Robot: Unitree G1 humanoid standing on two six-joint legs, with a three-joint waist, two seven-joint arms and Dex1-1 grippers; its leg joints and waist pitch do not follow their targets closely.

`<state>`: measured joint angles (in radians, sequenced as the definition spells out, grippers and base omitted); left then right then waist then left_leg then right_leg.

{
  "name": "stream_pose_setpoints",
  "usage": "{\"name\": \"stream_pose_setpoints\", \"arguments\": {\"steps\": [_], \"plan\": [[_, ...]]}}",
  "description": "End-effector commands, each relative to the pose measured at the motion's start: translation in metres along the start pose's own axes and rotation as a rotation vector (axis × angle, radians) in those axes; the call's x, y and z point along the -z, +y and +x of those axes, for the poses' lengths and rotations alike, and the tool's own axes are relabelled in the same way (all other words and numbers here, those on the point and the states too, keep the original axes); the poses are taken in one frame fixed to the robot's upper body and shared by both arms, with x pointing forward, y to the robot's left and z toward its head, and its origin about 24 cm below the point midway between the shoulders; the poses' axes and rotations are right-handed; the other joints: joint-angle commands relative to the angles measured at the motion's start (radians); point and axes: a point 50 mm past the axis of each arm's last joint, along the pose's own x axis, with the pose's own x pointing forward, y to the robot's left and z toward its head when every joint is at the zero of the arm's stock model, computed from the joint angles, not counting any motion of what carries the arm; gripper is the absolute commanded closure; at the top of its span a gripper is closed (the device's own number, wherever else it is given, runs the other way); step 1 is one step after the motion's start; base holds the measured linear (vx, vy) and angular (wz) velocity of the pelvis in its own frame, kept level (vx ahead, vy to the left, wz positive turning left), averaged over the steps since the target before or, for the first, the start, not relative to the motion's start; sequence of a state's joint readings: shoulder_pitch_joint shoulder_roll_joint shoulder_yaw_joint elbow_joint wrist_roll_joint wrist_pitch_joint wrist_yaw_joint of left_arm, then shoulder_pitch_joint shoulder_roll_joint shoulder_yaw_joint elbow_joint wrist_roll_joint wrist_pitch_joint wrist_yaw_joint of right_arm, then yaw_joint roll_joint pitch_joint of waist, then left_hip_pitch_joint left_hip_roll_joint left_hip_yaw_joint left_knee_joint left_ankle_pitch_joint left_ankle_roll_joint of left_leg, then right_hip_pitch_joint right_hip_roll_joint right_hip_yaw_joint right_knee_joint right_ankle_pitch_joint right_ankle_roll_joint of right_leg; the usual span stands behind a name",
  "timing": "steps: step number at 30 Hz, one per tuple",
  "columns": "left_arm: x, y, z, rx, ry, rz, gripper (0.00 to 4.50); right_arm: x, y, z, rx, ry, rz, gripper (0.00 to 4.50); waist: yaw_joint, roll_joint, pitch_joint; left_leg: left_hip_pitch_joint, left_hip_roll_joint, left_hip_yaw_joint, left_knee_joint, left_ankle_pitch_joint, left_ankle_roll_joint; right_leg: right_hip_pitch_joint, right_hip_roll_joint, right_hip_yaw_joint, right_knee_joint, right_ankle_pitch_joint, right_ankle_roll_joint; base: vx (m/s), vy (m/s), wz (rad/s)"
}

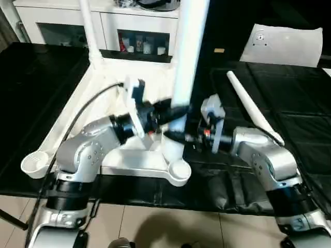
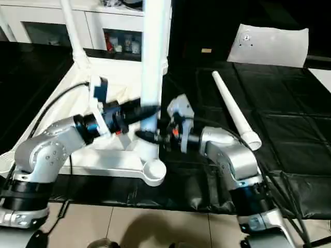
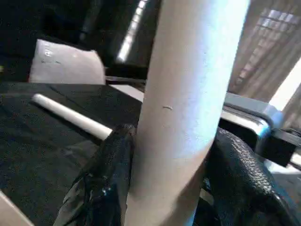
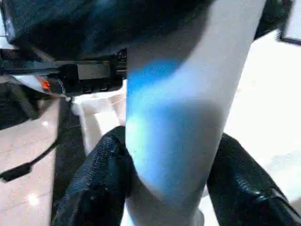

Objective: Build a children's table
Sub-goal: Pick table leg

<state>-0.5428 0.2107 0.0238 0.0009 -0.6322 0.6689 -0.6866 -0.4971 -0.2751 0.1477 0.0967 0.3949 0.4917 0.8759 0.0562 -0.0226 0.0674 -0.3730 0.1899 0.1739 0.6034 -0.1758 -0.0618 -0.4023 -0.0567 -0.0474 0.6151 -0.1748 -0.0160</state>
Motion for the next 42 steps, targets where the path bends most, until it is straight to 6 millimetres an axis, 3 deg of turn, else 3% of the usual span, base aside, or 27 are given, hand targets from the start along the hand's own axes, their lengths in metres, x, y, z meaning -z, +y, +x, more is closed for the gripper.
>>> {"name": "stream_pose_setpoints", "arguments": {"steps": [1, 7, 14, 16, 21, 28, 32, 34, 42], "plan": [[-0.006, 0.014, -0.006, -0.122, -0.017, 0.001, 2.45, -0.011, -0.007, -0.006, 0.045, -0.048, -0.027, 1.89, -0.001, -0.006, -0.077, 0.011, 0.027, -0.004, -0.06, -0.154, 0.006, 0.052, -0.062, 0.04, -0.075, -0.264, -0.153, 0.0, 0.0, 0.0], [-0.014, 0.027, -0.007, -0.288, -0.03, -0.033, 2.57, -0.019, -0.008, -0.012, 0.07, -0.131, 0.054, 1.33, -0.001, -0.007, -0.081, 0.011, 0.027, -0.004, -0.058, -0.129, 0.02, 0.054, -0.061, 0.04, -0.07, -0.213, -0.163, 0.0, 0.0, 0.0], [-0.018, 0.027, -0.005, -0.322, -0.046, -0.03, 2.59, -0.021, -0.011, -0.014, 0.138, -0.143, 0.126, 0.68, 0.001, -0.013, -0.079, 0.011, 0.027, -0.004, -0.06, -0.13, 0.011, 0.053, -0.063, 0.039, -0.073, -0.248, -0.153, 0.0, 0.0, 0.0], [-0.019, 0.025, -0.003, -0.331, -0.045, -0.02, 2.6, -0.015, -0.008, -0.006, 0.16, -0.101, 0.151, 0.56, 0.001, -0.016, -0.078, 0.011, 0.028, -0.004, -0.06, -0.126, 0.011, 0.052, -0.064, 0.04, -0.073, -0.248, -0.15, 0.0, 0.0, 0.0], [-0.019, 0.023, -0.001, -0.336, -0.041, -0.008, 2.6, -0.006, 0.002, 0.009, 0.168, -0.041, 0.169, 0.1, -0.002, -0.014, -0.077, 0.01, 0.029, -0.005, -0.063, -0.129, -0.004, 0.049, -0.066, 0.04, -0.074, -0.26, -0.14, 0.0, 0.0, 0.0], [-0.016, 0.017, 0.008, -0.338, 0.008, 0.089, 2.6, 0.008, 0.008, 0.035, 0.288, 0.054, 0.144, 0.1, -0.005, -0.014, -0.075, 0.014, 0.03, -0.006, -0.067, -0.153, -0.032, 0.044, -0.066, 0.043, -0.075, -0.276, -0.121, 0.0, 0.0, 0.0], [-0.014, 0.011, 0.014, -0.331, 0.021, 0.122, 2.6, 0.012, 0.008, 0.043, 0.343, 0.06, 0.149, 0.44, -0.007, -0.016, -0.075, 0.013, 0.03, -0.006, -0.069, -0.161, -0.046, 0.045, -0.066, 0.044, -0.073, -0.258, -0.119, 0.0, 0.0, 0.0], [-0.013, 0.009, 0.017, -0.335, 0.031, 0.151, 2.6, 0.015, 0.007, 0.046, 0.366, 0.069, 0.157, 0.48, -0.007, -0.017, -0.075, 0.011, 0.03, -0.007, -0.069, -0.158, -0.044, 0.047, -0.066, 0.044, -0.073, -0.249, -0.113, 0.0, 0.0, 0.0], [-0.011, 0.007, 0.02, -0.333, 0.045, 0.183, 2.6, 0.013, 0.005, 0.05, 0.403, 0.059, 0.165, 1.28, -0.014, -0.014, -0.075, 0.011, 0.028, -0.007, -0.068, -0.163, -0.044, 0.047, -0.065, 0.044, -0.071, -0.239, -0.111, 0.0, 0.0, 0.0]]}}
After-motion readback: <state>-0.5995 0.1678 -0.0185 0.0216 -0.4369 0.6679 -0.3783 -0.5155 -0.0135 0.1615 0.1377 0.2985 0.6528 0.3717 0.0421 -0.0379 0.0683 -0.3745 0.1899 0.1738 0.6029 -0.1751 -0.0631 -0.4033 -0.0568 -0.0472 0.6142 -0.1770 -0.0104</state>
